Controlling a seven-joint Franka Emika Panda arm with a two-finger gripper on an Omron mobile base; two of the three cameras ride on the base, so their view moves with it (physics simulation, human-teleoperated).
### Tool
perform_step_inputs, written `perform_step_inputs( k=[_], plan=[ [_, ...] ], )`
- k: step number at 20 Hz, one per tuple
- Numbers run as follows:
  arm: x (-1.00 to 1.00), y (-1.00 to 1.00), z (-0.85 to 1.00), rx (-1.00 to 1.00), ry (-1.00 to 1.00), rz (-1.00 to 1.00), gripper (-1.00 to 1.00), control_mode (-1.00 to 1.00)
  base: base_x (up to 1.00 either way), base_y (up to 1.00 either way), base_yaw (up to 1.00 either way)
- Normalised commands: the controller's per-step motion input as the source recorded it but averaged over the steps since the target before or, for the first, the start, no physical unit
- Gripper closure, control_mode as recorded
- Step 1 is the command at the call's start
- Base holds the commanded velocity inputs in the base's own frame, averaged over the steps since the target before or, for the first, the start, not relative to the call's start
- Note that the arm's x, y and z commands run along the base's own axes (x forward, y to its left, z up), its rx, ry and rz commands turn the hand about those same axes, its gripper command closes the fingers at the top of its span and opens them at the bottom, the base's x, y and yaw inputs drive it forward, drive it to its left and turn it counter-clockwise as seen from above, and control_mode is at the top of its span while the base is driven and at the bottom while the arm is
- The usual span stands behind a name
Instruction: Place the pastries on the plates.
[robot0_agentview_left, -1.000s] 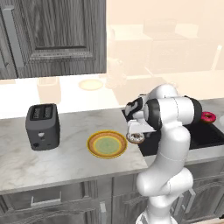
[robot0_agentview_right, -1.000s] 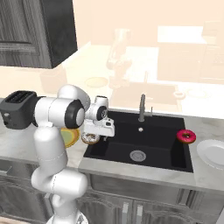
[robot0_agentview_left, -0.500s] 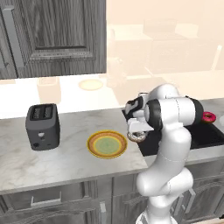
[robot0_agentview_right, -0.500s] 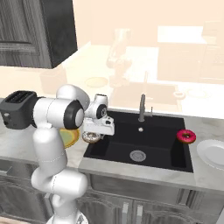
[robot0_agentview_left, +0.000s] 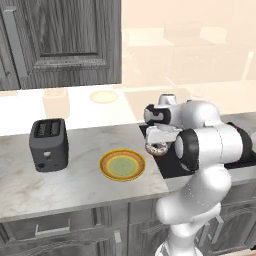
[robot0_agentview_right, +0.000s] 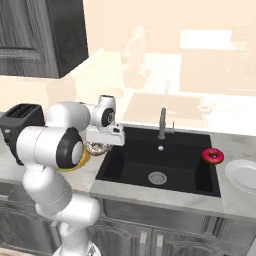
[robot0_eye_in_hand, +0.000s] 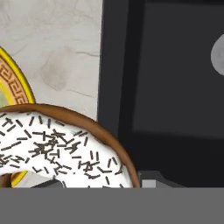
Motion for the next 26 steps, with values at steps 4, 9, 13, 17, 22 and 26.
perform_step_inputs(
  k=[4, 9, 13, 17, 22, 26],
  plan=[
    [-0.84, 0.45, 0.3, 0.01, -0.12, 0.0, 1.0, -1.0, 0.0, 0.0, 0.0],
    [-0.68, 0.49, 0.13, 0.08, -0.12, 0.0, 1.0, -1.0, 0.0, 0.0, 0.0],
    [-0.15, 0.6, 0.0, 0.1, -0.12, 0.0, 1.0, -1.0, 0.0, 0.0, 0.0],
    [0.35, 0.65, 0.0, 0.03, -0.02, 0.0, 1.0, -1.0, 0.0, 0.0, 0.0],
    [0.54, 0.5, 0.0, 0.0, 0.0, 0.0, 1.0, -1.0, 0.0, 0.0, 0.0],
    [0.36, 0.16, 0.0, 0.0, 0.05, 0.0, 1.0, -1.0, 0.0, 0.0, 0.0]
  ],
)
